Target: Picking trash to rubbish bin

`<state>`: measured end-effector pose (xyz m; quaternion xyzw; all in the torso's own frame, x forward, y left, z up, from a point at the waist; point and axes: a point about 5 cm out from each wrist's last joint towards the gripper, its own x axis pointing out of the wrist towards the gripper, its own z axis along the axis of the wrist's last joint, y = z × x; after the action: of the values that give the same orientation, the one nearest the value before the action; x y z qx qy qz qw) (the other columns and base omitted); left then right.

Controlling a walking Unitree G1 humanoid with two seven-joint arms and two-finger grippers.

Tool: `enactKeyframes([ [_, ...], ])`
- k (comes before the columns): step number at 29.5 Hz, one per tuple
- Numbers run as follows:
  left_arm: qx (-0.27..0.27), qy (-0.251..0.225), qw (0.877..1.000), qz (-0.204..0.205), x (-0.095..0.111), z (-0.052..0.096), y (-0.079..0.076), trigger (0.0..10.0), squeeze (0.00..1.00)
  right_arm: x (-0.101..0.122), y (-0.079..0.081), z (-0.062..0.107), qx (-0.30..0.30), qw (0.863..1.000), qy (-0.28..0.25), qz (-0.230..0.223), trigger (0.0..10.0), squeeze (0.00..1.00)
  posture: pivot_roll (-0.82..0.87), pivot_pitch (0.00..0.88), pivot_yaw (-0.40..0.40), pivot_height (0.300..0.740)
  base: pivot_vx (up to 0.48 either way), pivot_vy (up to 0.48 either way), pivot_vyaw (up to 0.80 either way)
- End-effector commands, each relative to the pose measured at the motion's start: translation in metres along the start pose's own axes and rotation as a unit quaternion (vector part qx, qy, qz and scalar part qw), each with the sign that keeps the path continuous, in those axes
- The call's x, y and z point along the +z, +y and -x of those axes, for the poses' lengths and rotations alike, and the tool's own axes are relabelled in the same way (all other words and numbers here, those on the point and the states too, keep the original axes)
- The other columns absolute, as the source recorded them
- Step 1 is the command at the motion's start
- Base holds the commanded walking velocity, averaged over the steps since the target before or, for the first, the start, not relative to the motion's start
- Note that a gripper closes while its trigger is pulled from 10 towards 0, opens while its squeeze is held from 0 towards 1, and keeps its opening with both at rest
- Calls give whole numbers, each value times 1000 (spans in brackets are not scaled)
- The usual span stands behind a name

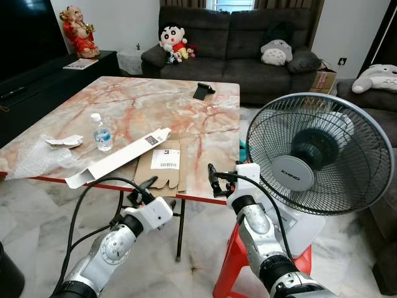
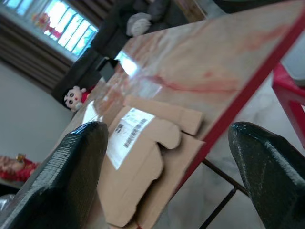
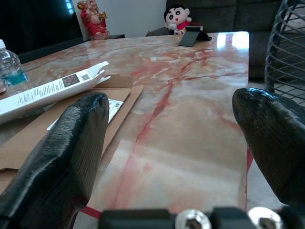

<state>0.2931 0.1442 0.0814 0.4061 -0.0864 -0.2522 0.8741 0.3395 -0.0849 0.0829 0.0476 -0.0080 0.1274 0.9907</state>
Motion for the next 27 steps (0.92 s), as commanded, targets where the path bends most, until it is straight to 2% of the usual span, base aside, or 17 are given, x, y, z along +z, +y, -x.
enactKeyframes([
  [1,-10,23,1000,-19,-7,1,0,10000,0,4,1,-3,3,1000,-4,1,10000,0,17,0,-11,740,0,0,0],
  [4,-9,34,999,-23,-10,1,1,10000,0,3,1,-3,3,1000,-4,1,10000,0,17,0,-11,740,0,0,0],
  [8,-17,74,995,-60,-20,-2,5,10000,0,3,2,-2,3,1000,-3,0,10000,0,16,0,-10,740,0,0,0],
  [27,-17,113,991,-76,-29,-14,9,10000,0,3,2,-3,5,1000,-2,0,10000,0,15,0,-11,740,0,0,0],
])
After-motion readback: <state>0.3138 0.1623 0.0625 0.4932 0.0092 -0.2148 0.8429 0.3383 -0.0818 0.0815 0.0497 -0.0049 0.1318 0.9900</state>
